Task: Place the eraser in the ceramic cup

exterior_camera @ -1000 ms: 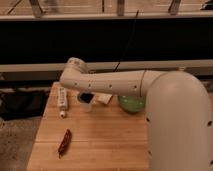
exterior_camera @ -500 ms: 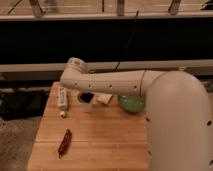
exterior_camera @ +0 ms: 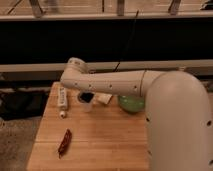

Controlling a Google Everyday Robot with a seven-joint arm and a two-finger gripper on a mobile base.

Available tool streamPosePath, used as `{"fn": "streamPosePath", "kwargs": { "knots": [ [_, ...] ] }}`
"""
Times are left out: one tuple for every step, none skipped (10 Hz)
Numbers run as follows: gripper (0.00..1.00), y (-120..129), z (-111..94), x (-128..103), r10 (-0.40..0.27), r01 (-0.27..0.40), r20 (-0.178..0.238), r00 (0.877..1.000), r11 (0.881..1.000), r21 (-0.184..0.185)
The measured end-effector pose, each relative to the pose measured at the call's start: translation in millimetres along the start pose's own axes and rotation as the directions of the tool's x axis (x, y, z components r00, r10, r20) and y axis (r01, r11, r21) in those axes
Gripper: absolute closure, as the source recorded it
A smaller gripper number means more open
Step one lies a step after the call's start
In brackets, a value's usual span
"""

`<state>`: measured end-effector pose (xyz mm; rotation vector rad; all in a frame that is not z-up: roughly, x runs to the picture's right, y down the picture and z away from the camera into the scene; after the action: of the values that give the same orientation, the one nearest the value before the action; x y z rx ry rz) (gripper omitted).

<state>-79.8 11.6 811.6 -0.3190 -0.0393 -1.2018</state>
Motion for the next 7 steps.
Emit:
{"fn": "streamPosePath", "kwargs": {
  "knots": [
    [0.87,-0.1,0.0,0.2,-0.001,0.001,-0.001,1.0,1.0,0.001],
    [0.87,-0.1,0.3,0.5,-0.002,0.002,-0.002,1.0,1.0,0.001],
    [0.87,-0.1,0.4,0.7,-0.003,0.003,-0.003,1.0,1.0,0.001],
    [0.87,-0.1,0.5,0.8,-0.004,0.004,-0.003,1.0,1.0,0.002],
    [0.87,-0.2,1.0,0.7,-0.005,0.005,-0.003,1.0,1.0,0.002],
    [0.87,-0.2,1.3,0.7,-0.007,0.007,-0.004,1.0,1.0,0.002],
    [0.83,-0.4,1.4,0.8,-0.008,0.008,-0.005,1.0,1.0,0.003]
  ]
}}
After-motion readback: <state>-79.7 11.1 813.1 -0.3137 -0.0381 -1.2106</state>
